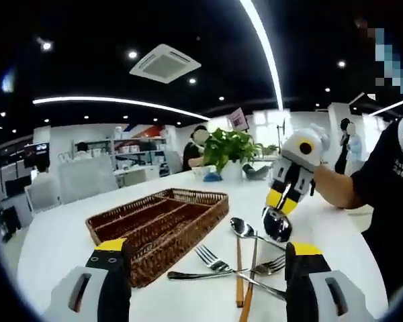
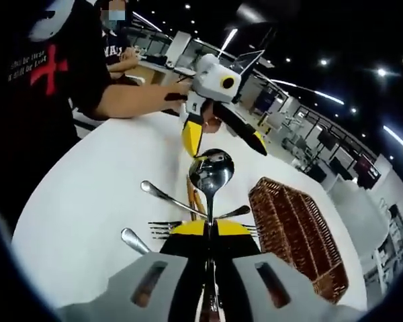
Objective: Arrange the knives, forks, and spoons in their matching storage slots by inserting each utensil handle-first until every utensil is classified and aligned in the correct compartment
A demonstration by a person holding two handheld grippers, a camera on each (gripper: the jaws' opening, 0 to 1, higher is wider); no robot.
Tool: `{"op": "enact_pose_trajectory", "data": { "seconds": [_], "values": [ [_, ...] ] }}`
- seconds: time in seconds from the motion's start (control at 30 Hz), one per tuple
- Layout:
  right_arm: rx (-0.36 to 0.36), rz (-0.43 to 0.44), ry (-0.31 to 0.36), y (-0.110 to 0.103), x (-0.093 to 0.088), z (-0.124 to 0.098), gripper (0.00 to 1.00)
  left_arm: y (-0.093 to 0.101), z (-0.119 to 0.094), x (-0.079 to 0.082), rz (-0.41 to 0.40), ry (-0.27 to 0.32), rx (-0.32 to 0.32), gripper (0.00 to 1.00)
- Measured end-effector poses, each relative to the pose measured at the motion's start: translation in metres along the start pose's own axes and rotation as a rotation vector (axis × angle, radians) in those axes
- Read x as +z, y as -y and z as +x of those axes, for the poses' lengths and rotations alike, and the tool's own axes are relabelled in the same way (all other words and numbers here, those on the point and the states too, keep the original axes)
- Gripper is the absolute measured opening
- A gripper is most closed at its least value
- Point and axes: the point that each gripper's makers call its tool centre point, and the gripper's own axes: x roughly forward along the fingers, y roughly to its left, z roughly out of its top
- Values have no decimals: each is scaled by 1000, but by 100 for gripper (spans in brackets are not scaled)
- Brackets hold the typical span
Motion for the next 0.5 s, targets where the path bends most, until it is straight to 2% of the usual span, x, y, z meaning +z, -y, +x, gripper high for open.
{"op": "enact_pose_trajectory", "data": {
  "seconds": [0.03,0.3,0.5],
  "values": [
    [-1,4,-3,2,1,-3,0,-4,-1,1,14,7,21,100],
    [-68,-32,-24,36,12,-31,1,-7,-5,1,22,0,39,100],
    [-51,-6,6,43,21,-40,1,-12,-11,-2,51,-20,59,100]
  ]
}}
